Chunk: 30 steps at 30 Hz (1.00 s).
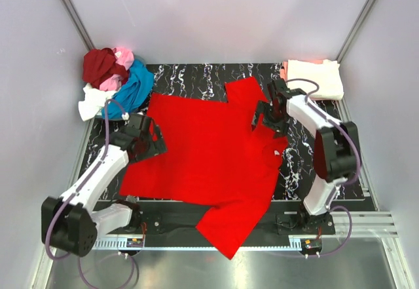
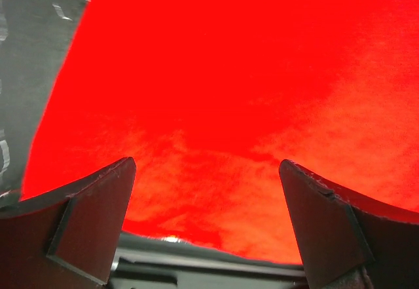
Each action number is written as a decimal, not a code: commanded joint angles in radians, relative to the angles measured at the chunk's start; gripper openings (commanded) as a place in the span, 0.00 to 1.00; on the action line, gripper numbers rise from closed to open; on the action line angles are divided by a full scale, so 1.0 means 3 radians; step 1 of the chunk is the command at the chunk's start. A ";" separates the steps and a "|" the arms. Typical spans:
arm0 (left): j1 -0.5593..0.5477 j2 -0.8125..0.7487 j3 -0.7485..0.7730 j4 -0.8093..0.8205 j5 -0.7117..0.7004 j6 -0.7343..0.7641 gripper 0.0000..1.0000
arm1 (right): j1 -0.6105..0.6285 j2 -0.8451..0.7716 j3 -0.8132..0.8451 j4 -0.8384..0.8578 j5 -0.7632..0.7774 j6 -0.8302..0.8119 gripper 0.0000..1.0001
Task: Fold and stack the t-shirts
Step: Flatten the tshirt out
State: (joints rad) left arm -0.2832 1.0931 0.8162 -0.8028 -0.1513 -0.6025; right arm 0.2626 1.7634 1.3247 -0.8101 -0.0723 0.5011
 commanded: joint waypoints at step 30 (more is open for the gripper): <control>0.0596 0.1522 0.0599 0.0938 0.0597 0.0040 0.97 | -0.0466 0.3107 0.4640 -0.0971 -0.0470 -0.0520 1.00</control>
State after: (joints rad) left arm -0.1074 1.6760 1.0107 -0.5213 -0.0074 -0.5682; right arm 0.1276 2.7506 2.7380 -1.2160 -0.1860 0.3977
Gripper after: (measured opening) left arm 0.972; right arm 0.979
